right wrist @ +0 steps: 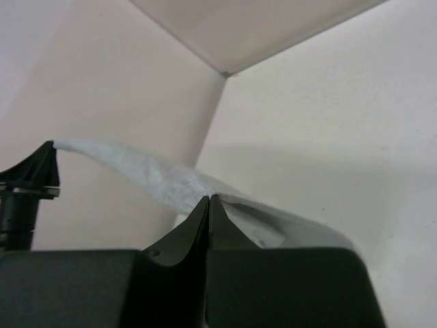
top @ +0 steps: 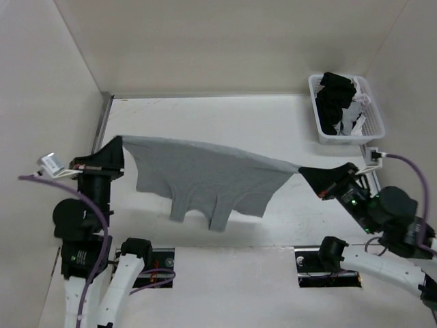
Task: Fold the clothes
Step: Fold the tank top
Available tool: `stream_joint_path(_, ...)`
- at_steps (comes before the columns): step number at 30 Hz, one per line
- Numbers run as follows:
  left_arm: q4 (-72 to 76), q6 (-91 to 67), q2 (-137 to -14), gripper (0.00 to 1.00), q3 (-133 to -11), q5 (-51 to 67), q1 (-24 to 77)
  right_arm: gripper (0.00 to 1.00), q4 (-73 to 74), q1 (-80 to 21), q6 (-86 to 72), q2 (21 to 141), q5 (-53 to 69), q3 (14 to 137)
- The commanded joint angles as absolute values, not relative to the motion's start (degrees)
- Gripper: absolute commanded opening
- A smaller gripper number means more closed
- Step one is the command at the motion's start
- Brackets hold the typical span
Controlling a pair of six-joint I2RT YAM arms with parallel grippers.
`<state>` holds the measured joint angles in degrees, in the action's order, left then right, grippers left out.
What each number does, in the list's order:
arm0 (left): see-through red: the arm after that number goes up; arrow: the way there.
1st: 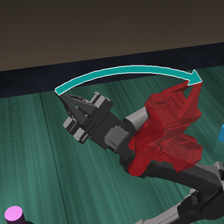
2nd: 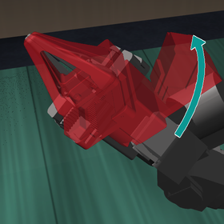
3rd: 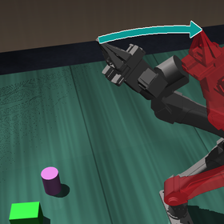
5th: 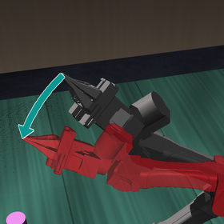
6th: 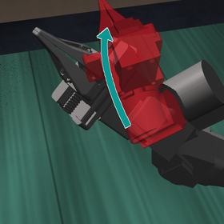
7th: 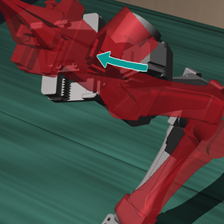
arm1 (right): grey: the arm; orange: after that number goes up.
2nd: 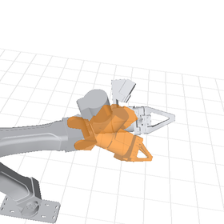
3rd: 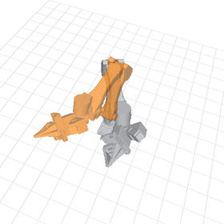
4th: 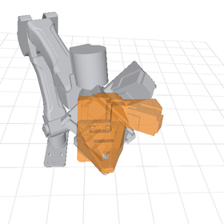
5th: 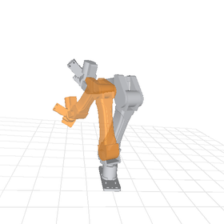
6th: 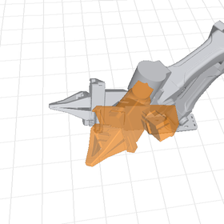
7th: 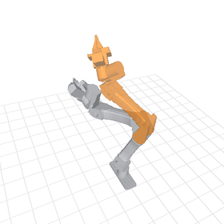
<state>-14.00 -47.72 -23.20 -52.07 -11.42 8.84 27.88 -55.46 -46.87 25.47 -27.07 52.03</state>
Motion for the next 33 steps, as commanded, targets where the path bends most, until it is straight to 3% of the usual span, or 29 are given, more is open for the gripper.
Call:
stream_joint_path(1, -22.23, -44.74, -22.15, 0.00, -58.78, -13.18, 9.27, 0.00, 38.93, -64.35, -44.47, 25.14, -38.56, 60.97)
stream_joint_path(6, -25.13, -44.56, -20.92, 0.00, -62.06, -12.74, 9.18, 0.00, 40.96, -78.33, -44.91, 26.36, -47.10, 66.89)
stream_joint_path(10, -25.23, -45.96, -20.92, 0.00, -53.99, -12.66, 9.62, 0.00, 40.17, -77.66, -44.91, 28.38, -46.85, 62.77)
stream_joint_path(13, -22.43, -47.28, -23.37, 0.00, -45.47, -12.92, 9.62, 0.01, 37.28, -68.11, -44.04, 30.49, -41.87, 57.23)
stream_joint_path(18, -9.26, -49.04, -35.74, 0.00, -35.87, -13.36, 9.10, 0.00, 20.09, -35.01, -39.91, 41.19, -7.98, 45.99)
stream_joint_path(21, 1.37, -49.40, -47.33, 0.00, -35.07, -14.58, 8.66, 0.00, 8.13, -20.03, -40.60, 53.22, 2.89, 42.46)
stream_joint_path(28, 16.25, -51.24, -75.99, 0.00, -44.98, -13.36, 6.99, 0.00, -1.23, -14.38, -39.82, 79.94, 4.57, 55.25)
stream_joint_path(33, 16.52, -52.47, -84.11, 0.00, -53.17, -10.11, 5.84, 0.00, -0.62, -11.64, -39.90, 90.00, 6.68, 64.86)
